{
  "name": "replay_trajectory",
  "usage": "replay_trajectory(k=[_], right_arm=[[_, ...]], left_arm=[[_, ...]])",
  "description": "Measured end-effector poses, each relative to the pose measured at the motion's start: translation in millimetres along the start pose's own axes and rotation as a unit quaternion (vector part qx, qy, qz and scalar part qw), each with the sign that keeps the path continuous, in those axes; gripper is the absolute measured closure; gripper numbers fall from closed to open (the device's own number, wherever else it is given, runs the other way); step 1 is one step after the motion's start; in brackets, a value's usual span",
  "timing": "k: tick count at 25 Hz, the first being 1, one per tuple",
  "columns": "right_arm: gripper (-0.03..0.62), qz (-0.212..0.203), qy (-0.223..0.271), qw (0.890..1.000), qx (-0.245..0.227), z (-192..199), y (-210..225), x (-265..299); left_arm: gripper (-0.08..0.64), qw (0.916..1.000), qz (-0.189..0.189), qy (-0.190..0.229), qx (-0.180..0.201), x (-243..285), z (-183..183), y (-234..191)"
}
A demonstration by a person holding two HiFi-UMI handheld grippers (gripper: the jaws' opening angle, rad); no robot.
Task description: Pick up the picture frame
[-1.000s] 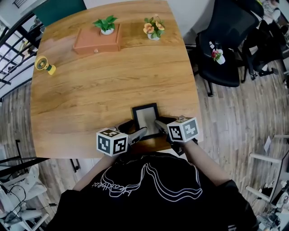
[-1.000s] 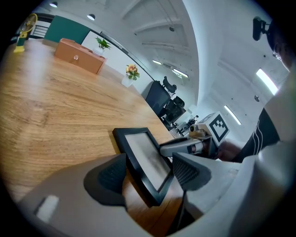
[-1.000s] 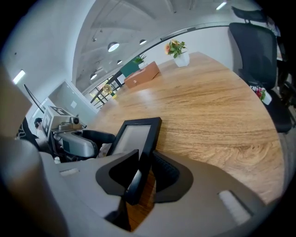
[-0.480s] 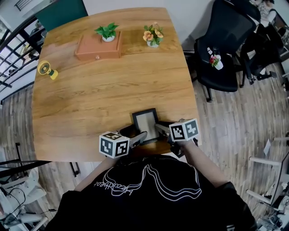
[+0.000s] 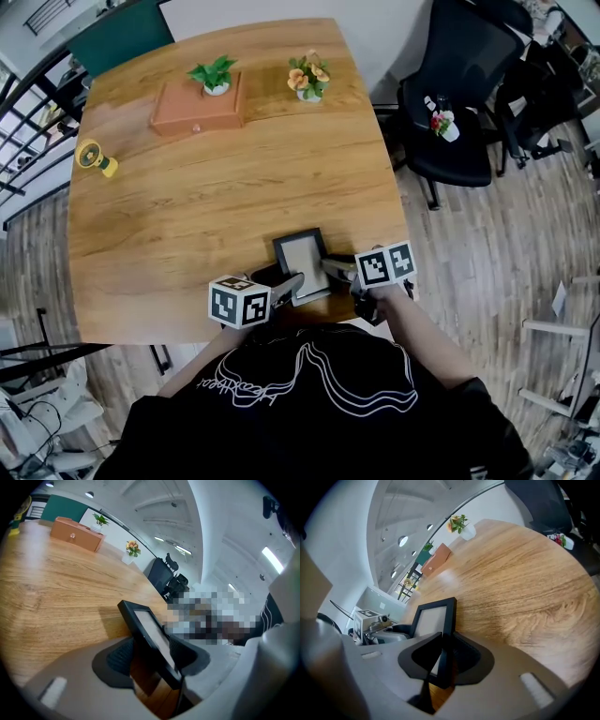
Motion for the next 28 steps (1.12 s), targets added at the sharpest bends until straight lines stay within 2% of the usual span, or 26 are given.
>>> replay_trajectory(k=[2, 3, 7, 11, 13, 15, 19, 21, 23, 28], right_arm=[[0.491, -0.004, -0.001, 1.000, 0.004, 0, 0, 0], [0.491, -0.006, -0.002, 1.000, 0.007, 0, 1, 0], [0.491, -0.013, -0.006, 1.000, 0.014, 0, 3, 1], [0.480, -0.029, 0.009, 0.999, -0.021, -2, -10, 3], [0.399, -0.039, 0.016, 0.998, -0.048, -3, -21, 4], [0.347, -0.038, 0.024, 0.996, -0.072, -4, -31, 3], [0.336, -0.025, 0.049, 0.992, -0.115, -2, -47, -15], [0.354, -0.035, 0.082, 0.987, -0.136, -5, -64, -30], [0.409, -0.054, 0.127, 0.978, -0.160, -9, -86, -48], [0.504, -0.094, 0.215, 0.943, -0.238, -6, -148, -90]], left_arm=[[0.374, 0.9998, 0.003, 0.014, -0.012, -2, -5, -3], [0.390, 0.9995, 0.009, 0.023, -0.022, -3, -8, -3], [0.416, 0.9974, 0.031, 0.041, -0.051, -3, -17, -2], [0.456, 0.9927, 0.042, 0.072, -0.087, -11, -31, -4], [0.479, 0.9918, 0.048, 0.083, -0.085, -16, -40, -3], [0.480, 0.9933, 0.047, 0.083, -0.064, -21, -46, 0], [0.482, 0.9945, 0.041, 0.088, -0.037, -38, -54, 10], [0.482, 0.9938, 0.041, 0.099, -0.032, -52, -60, 15], [0.482, 0.9927, 0.038, 0.112, -0.023, -67, -68, 22], [0.482, 0.9869, 0.027, 0.157, 0.023, -118, -92, 44]])
Point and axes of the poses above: the fingertips, and each gripper's own axes: x forward along the fingers, y to its right, z out of its underside, the point moved 3 cm from there along -x, backward along the fingers, and after that the axes turned 10 degrees about x, right-handed, at the moved point
